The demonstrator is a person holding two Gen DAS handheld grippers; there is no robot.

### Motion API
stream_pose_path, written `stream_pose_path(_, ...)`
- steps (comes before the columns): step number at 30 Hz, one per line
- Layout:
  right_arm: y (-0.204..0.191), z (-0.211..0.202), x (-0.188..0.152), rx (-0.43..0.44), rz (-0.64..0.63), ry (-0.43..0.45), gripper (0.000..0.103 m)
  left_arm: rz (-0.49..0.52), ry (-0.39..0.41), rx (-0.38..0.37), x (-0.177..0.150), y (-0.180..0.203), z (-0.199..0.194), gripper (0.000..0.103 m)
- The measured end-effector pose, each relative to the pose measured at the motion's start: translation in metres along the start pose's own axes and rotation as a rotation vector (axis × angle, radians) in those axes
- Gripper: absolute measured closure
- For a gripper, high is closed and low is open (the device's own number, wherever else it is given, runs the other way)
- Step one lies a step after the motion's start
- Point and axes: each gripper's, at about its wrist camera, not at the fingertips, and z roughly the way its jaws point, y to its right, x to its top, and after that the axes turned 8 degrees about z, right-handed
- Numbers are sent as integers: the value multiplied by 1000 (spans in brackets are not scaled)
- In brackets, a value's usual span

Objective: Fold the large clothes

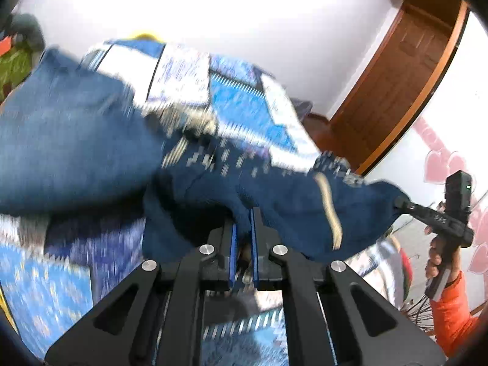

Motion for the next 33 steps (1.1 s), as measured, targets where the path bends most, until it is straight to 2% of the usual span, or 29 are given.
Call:
stream_pose_path(5, -17, 12, 45, -56, -56, 61, 95, 50, 68, 68, 58, -4, 12, 98)
stream_pose_path(7, -16, 20, 68, -67, -20, 69, 95, 2, 76, 86, 77, -14, 20, 98)
stream_pose_path(10, -15, 30, 90, -97, 3, 86, 95, -85, 93, 56, 101, -32, 37, 98)
stream_pose_path(14, -16, 58, 103, -152, -37, 81, 95, -60, 88, 134, 117, -42, 64, 98)
stream_pose_path(19, -13, 101, 98, -262, -96, -28, 94, -25, 15, 273, 118, -48, 97, 98)
stream_pose_path(22, -16, 103, 99, -314, -123, -66, 90, 9, -16, 274, 107, -46, 100, 97)
stream_pose_path(24, -19, 95, 103, -325, -131, -36, 81, 42, -41, 280, 98, -40, 101, 97)
stream_pose_path(25, -20, 88, 105, -335, -139, -7, 76, 66, -60, 288, 94, -37, 103, 95)
stream_pose_path(27, -23, 72, 111, -360, -150, 55, 49, 107, -94, 297, 86, -30, 106, 89)
stream_pose_path(29, -25, 56, 115, -352, -146, 113, 46, 139, -112, 297, 77, -22, 106, 72)
stream_pose_path(30, -26, 50, 116, -337, -145, 119, 46, 155, -113, 296, 71, -18, 104, 67)
stream_pose_path(32, -31, 47, 113, -310, -156, 93, 46, 170, -115, 294, 62, -9, 100, 50)
stream_pose_path(33, -34, 48, 108, -292, -167, 71, 46, 171, -120, 288, 55, -5, 98, 47)
